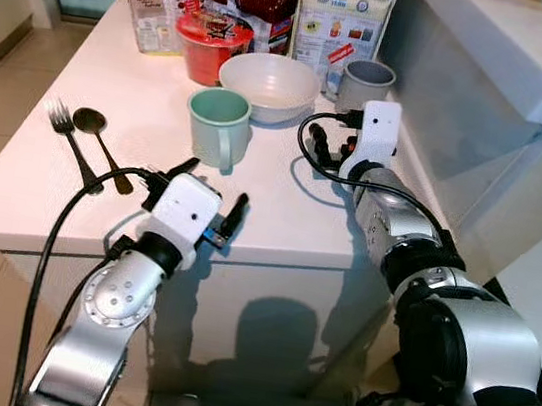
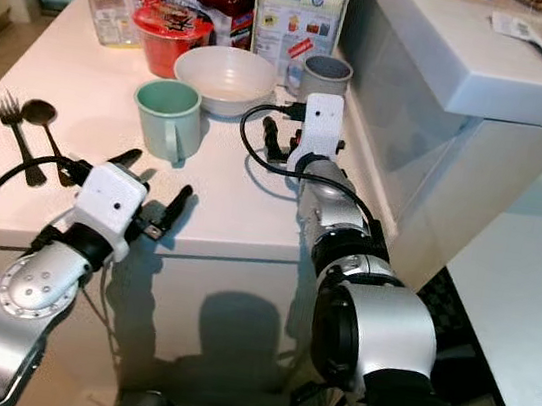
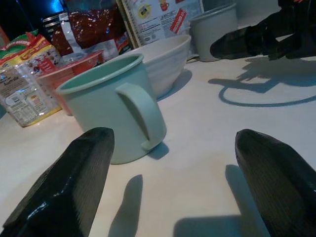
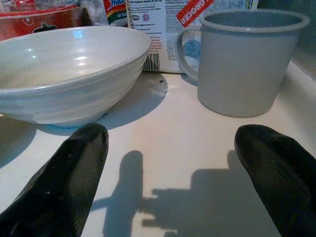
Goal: Setting the table
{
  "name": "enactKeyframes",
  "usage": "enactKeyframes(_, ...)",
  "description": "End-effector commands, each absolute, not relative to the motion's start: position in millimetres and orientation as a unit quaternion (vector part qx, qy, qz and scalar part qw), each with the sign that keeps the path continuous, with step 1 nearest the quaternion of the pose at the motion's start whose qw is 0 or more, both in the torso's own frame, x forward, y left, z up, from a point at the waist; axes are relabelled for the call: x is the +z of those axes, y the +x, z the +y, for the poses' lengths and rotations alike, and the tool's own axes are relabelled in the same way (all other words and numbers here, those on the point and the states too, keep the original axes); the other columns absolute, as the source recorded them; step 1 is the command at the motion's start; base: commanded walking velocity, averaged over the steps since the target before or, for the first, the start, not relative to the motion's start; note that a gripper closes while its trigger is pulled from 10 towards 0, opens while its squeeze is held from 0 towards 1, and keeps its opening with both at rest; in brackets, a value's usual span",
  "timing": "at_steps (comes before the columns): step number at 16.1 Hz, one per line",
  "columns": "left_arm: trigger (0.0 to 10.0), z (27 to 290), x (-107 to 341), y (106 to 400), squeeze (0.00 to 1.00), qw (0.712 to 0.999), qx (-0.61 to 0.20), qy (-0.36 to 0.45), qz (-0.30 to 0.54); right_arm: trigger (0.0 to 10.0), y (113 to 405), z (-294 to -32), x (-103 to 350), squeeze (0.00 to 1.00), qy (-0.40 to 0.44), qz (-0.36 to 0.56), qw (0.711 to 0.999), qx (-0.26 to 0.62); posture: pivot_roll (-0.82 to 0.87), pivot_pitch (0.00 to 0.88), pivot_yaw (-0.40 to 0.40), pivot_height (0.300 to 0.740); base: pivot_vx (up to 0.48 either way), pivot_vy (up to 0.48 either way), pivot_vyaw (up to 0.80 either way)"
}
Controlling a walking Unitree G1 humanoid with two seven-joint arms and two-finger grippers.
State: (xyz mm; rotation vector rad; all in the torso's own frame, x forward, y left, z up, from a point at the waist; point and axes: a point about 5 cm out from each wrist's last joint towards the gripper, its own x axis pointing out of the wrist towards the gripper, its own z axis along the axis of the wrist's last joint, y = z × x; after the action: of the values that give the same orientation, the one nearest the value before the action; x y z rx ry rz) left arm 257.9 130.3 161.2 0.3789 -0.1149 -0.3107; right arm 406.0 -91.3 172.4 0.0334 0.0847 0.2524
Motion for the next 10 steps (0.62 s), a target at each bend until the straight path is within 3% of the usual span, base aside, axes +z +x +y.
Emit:
enactKeyframes(1, 10.0, 129, 163, 261, 0.0, 0.968, -0.151, 0.189, -0.063, 10.0, 406, -91, 175, 0.0, 0.007, 0.036, 0.991, 0.129, 0.28, 0.0, -0.069, 0.74, 0.0, 0.0, 0.0)
enactKeyframes(10, 10.0, 122, 161, 281, 0.0, 0.967, -0.142, 0.2, -0.072, 10.0, 410, -90, 194, 0.0, 0.003, -0.007, 0.989, 0.147, 0.25, 0.0, -0.081, 0.74, 0.0, 0.0, 0.0)
